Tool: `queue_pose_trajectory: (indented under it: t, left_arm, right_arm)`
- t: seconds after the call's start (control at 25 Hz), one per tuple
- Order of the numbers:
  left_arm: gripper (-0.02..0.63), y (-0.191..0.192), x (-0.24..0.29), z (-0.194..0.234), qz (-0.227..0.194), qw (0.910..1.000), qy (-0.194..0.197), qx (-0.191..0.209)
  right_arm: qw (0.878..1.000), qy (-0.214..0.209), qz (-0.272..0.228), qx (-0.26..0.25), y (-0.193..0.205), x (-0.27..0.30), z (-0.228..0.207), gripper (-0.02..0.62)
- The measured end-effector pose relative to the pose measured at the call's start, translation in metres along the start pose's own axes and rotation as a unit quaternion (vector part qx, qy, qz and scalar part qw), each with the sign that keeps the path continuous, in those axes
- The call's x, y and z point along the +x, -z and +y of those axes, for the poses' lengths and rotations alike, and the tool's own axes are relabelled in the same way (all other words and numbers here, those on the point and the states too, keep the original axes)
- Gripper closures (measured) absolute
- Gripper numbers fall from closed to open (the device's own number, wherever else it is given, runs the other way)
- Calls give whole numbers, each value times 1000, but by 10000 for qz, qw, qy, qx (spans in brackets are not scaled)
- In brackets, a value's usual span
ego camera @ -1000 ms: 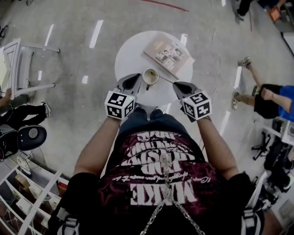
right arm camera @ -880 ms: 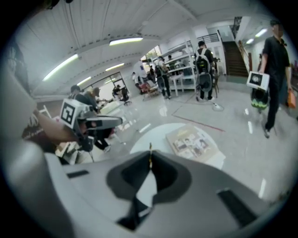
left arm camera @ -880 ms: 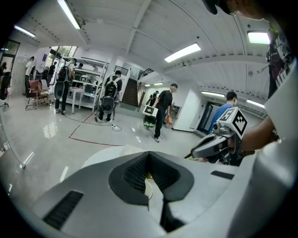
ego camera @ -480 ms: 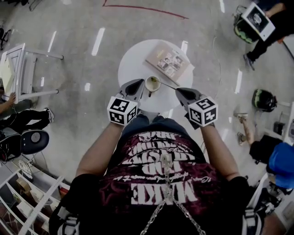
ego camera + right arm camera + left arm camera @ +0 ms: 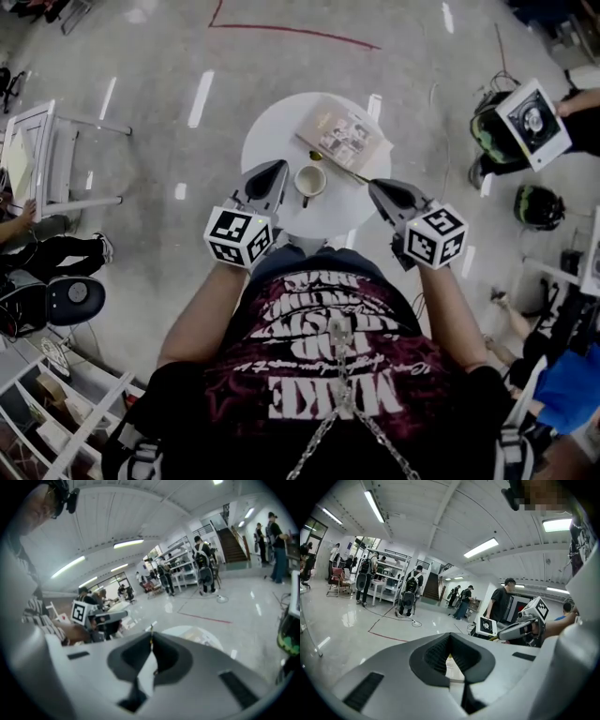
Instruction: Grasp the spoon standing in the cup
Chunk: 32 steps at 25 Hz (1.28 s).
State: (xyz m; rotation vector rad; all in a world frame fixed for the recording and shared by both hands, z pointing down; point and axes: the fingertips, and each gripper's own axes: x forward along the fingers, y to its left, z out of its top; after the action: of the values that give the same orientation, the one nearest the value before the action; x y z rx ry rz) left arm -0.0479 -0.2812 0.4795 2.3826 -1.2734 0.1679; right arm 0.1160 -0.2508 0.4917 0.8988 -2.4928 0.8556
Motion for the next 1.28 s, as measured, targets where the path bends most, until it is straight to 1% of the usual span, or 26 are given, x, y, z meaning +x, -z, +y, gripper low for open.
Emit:
queue_pose_trajectory:
  t: [0.12,0.36,0.48,0.68,0.92,1.16,1.28]
  left_arm:
    - [581,-15,-1,-7,-96,10000,13,18]
    - [581,-46,-3,-27,-365,9991,182,137]
    - [581,-53,-2,-31,-445,9987,181,184]
    - [581,-61,-4,-27,-522,9982,69,282]
    - [581,-50,-4,-17,-448,9987,-64,240]
    - [581,-36,-5,-13,-283,9993,-154,177]
    - [581,-26,-5,-10,-187,9994,-220,174]
  right_arm:
    - [9996,-99,-255,-13,-22,-16,8,560]
    - [9969,-237,-742,-68,-68,-46,25,560]
    - [9949,-287,-956,-171,-81,-56,29,560]
    - [9928,-412,-1094,-263,-97,-66,35,560]
    - [9915,-525,-1156,-289,-98,-63,39,560]
    - [9918,-502,-1170,-117,-89,-50,26,560]
    - [9918,-466,-1188,28,-77,-45,18,560]
